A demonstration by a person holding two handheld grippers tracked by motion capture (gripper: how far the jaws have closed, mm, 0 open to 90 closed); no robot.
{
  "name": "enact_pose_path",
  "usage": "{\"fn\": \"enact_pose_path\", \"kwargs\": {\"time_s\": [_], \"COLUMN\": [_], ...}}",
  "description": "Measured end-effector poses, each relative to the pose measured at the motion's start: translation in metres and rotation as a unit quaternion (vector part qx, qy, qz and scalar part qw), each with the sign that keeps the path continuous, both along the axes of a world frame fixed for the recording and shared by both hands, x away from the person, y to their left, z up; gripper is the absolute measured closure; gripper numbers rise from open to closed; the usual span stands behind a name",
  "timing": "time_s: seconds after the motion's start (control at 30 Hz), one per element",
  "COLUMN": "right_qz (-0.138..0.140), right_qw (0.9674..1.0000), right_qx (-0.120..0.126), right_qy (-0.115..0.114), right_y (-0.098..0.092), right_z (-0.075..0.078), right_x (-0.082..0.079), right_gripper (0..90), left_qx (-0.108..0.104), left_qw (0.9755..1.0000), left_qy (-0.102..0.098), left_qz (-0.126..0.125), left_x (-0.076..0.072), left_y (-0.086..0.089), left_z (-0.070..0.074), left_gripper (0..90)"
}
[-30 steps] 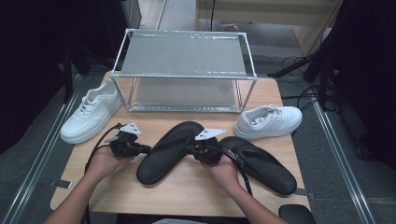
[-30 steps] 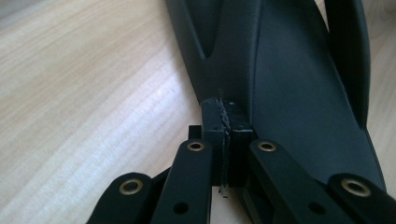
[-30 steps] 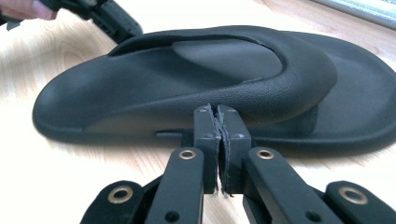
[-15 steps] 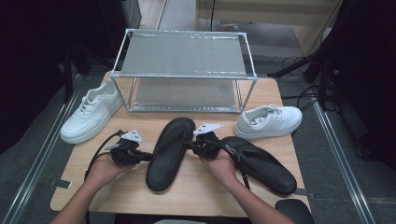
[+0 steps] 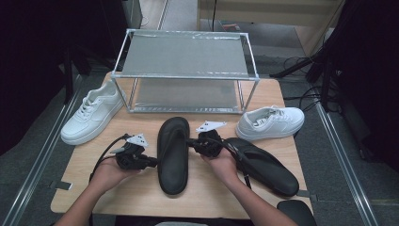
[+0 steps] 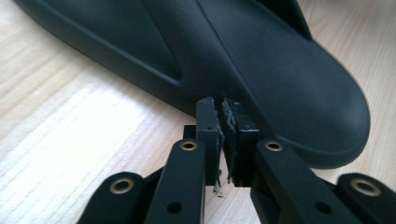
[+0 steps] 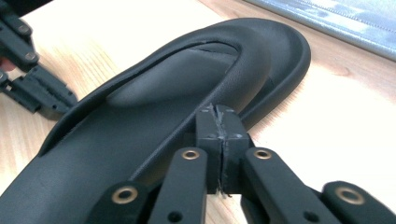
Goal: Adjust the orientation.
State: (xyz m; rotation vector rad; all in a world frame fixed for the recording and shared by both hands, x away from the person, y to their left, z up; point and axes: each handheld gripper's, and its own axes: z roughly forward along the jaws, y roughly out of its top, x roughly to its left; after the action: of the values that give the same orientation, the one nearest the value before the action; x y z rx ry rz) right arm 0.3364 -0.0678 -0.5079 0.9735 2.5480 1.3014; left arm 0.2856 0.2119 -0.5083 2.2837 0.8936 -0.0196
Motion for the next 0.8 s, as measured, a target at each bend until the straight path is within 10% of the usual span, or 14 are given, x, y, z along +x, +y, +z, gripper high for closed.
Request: {"fn": "enact_pose_path", "kwargs": {"time_s": [0.3,0.8], "right_qz": [0.015,0.006], "right_qw": [0.9997,0.9999], "right_qx": [0.002,0.012], "right_qy": [-0.019,-0.004], "right_y": [-0.010,-0.029], "right_z": [0.003,0.013], "right_x": [0.002,-0.009], "right_gripper": [64.4,52.9], "left_qx": [-0.034,-0.030], "left_qw": [0.9986,0.9988], "left_qy": [-0.039,-0.040], "left_qz": [0.012,0.000], "left_x": [-0.006,0.009], "left_y": [0.013,0.003], "left_z": [0.015,0.015], "left_gripper": [53.0,41.0]}}
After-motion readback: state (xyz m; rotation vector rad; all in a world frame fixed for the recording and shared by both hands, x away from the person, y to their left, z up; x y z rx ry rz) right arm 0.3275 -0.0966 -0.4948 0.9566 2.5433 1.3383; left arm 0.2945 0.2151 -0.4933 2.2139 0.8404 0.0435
